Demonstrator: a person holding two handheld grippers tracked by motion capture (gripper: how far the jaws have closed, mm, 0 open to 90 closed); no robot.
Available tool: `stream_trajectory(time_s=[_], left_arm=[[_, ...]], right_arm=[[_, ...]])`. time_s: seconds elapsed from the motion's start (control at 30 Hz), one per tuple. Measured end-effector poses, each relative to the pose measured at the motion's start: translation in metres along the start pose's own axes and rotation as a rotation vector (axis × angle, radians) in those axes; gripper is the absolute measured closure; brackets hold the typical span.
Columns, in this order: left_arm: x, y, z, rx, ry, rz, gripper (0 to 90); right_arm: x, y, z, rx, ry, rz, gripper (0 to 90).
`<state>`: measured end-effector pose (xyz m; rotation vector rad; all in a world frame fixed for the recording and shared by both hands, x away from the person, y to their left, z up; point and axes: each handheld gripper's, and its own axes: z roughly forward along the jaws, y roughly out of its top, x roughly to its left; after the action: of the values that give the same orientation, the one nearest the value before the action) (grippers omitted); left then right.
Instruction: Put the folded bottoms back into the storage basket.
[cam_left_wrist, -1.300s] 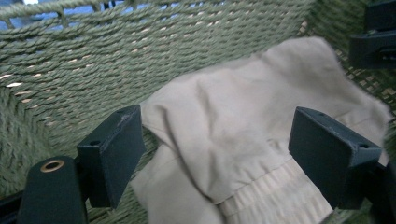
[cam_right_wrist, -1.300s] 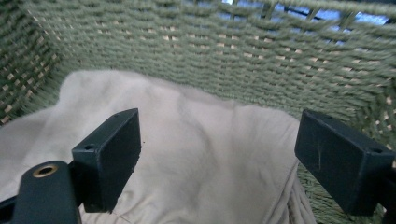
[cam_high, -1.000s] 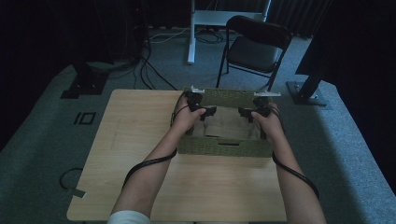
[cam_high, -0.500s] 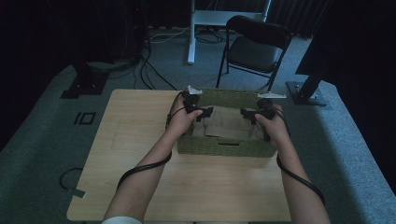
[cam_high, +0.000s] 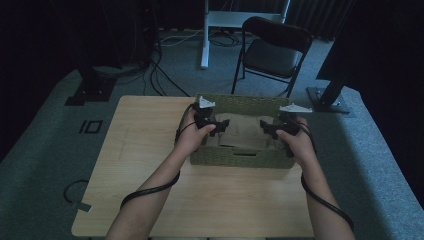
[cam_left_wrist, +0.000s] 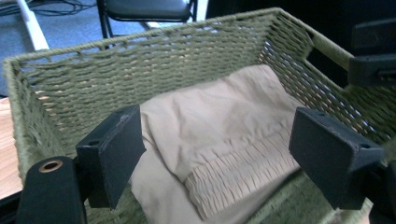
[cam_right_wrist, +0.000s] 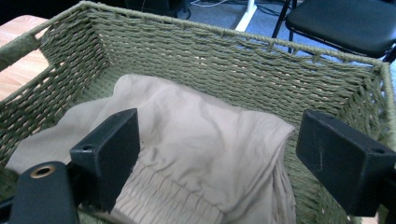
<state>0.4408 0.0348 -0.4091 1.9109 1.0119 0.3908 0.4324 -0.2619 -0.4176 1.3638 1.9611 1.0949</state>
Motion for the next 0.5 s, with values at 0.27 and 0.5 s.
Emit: stream_trajectory(time_s=[0.27, 0.5], left_arm=[[-0.008, -0.009, -0.011, -0.005, -0.011, 0.018, 19.0], [-0.008, -0.022, -0.030, -0.012, 0.040, 0.024, 19.0]], right_arm=[[0.006, -0.011, -0.015, -0.019, 0.012, -0.017, 12.6], [0.007, -0.032, -0.032, -0.041, 0.024, -0.022, 12.6]])
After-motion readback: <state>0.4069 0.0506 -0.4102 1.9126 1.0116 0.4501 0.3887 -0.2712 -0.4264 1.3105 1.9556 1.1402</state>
